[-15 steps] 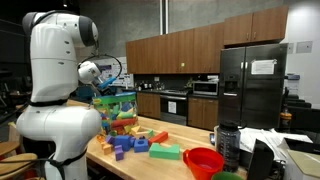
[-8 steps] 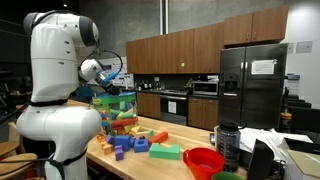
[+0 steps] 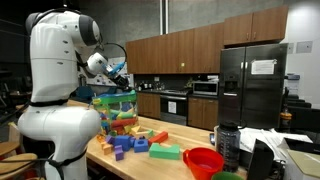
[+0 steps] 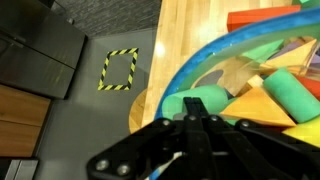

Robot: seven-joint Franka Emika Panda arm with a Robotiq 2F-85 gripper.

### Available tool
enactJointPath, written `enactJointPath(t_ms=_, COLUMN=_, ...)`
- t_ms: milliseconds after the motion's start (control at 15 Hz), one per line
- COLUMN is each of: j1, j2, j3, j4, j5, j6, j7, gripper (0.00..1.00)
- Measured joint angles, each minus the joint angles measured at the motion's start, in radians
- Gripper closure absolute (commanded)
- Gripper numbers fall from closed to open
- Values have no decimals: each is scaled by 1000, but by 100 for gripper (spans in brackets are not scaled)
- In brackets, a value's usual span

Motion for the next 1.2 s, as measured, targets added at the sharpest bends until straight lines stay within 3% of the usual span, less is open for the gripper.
enactJointPath(t_ms=667, j1=-56, j2=-8, j3=-52, j4=197, j5=-35, j6=-185, j7=-163, gripper=100)
enactJointPath(t_ms=1200, j1=-65, j2=-64, j3=-69, j4=183, j5=-84, j6=-372, j7=-166, gripper=100)
